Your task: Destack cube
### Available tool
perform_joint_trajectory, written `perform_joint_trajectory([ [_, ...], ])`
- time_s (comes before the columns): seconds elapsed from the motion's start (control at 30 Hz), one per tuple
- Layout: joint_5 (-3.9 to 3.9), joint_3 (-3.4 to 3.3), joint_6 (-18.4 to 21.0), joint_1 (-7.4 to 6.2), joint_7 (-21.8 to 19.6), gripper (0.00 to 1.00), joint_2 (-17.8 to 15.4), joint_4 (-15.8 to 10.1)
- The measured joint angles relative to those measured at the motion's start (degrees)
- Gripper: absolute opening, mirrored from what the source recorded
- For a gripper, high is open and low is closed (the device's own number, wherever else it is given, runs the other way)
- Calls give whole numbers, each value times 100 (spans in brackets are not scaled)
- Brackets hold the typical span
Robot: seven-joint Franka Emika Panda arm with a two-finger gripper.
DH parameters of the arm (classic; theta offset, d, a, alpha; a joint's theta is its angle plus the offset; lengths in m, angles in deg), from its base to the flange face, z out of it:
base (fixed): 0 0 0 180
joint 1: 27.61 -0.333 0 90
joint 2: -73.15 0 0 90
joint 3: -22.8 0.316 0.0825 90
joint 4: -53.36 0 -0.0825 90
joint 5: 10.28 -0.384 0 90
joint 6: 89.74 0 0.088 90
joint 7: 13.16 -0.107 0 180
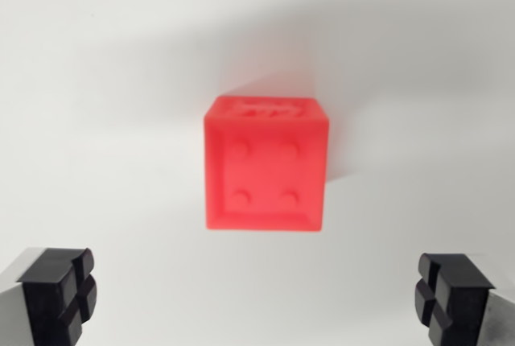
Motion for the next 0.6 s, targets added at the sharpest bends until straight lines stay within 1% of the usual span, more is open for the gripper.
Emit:
perform_joint_trajectory([
  [0.3,17,-11,426,-8,-12,100,-402,22],
  [0.6,37,-13,938,-8,-28,100,-803,138],
])
